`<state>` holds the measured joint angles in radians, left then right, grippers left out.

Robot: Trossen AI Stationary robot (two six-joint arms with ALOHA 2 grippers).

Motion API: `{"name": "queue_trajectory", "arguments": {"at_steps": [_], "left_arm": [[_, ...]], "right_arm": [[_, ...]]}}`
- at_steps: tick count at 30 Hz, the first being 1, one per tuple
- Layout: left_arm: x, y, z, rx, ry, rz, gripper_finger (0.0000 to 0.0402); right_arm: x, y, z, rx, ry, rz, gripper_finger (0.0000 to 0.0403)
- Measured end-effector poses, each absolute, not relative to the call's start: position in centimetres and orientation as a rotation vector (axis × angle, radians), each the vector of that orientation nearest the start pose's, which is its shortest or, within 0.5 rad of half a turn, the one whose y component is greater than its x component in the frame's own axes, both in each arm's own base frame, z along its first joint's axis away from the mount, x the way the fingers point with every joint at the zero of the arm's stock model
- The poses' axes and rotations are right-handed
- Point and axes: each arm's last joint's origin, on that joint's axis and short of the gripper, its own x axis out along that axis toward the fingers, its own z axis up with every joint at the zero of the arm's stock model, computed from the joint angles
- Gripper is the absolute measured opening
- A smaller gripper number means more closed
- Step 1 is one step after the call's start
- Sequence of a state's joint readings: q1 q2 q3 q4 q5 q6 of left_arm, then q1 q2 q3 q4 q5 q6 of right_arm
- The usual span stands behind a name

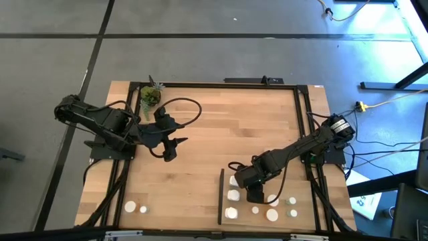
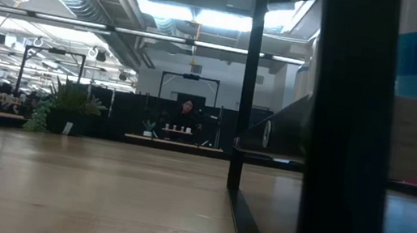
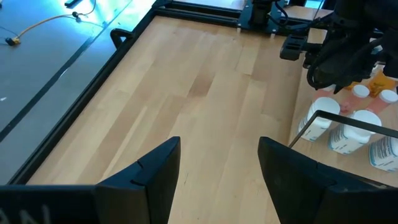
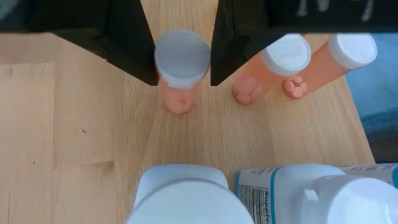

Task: Pick and place medicine bottles onto shelf by color
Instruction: Put the top pink pill bottle on the shelf

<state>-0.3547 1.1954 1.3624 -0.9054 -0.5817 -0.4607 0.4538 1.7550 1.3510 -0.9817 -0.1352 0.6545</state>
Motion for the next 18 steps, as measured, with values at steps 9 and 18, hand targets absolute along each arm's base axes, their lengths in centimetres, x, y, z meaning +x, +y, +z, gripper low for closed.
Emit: {"name": "queue_trajectory", "arguments": {"at_steps": [9,18], "left_arm": [[21.44,-6.25,38.71,-0.108,0.591,0.360,0.0210],[21.45,-6.24,38.71,-0.108,0.591,0.360,0.0210]], "right_arm": [[29.95,15.02,22.71,0.306,1.472,0.023,0.0142],[29.99,15.03,22.73,0.307,1.469,0.023,0.0147]]}}
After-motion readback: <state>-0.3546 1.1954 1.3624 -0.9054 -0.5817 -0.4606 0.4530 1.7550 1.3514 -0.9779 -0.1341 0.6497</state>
